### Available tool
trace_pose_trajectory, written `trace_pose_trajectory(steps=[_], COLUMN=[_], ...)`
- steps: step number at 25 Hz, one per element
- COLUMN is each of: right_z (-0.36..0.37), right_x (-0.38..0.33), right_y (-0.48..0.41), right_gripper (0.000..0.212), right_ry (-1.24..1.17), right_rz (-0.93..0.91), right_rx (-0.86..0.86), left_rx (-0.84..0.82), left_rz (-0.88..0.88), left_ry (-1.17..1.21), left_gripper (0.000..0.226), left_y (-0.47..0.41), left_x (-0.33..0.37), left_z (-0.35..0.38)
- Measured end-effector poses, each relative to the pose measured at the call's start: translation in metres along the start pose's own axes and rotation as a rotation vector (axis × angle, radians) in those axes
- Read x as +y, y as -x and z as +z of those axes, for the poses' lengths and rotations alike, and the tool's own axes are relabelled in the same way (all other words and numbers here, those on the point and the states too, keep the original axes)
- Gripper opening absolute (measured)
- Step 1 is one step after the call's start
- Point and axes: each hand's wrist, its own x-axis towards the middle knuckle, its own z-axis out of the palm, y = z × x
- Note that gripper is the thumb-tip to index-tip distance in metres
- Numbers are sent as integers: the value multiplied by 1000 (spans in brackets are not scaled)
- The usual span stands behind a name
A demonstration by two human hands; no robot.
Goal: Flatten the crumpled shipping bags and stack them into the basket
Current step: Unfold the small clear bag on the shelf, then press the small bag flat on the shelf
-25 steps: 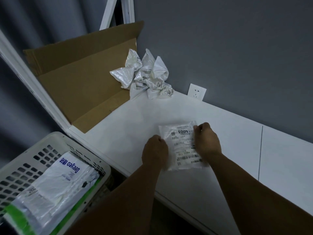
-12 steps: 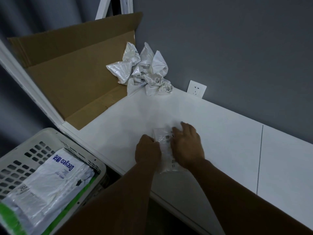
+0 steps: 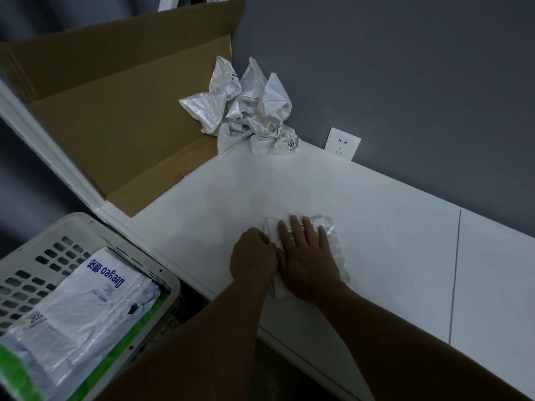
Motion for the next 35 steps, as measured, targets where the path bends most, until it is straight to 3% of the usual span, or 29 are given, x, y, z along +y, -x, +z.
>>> trace_pose_trajectory(steps=[5,13,16,19,22,26,30,35], right_z=[3,-7,-30,-61,-87,-101,-105,-114], right_x=[1,0,-6,-8,-16,-20,-8,11], right_y=[-2,0,-4,-32,-77,-135,-194,-253], right_gripper=[82,72,81,67,70,81,100,107], right_ry=[6,50,18,-22,-88,-326,-583,-966], right_rz=[-6,-50,-47,-5,44,116,230,375], right_rx=[19,16,7,16,2,37,182,272], left_rx=[15,-56,-76,-40,9,154,422,409], left_rz=[9,-8,1,-27,-57,82,339,433], left_ry=[-24,2,38,162,227,139,-70,-365], left_gripper=[16,21,16,17,26,46,73,79], left_y=[-6,-9,-10,-33,-73,-128,-193,-266], left_x=[-2,4,7,7,16,43,76,121], left_z=[4,-7,-20,-33,-45,-64,-94,-111])
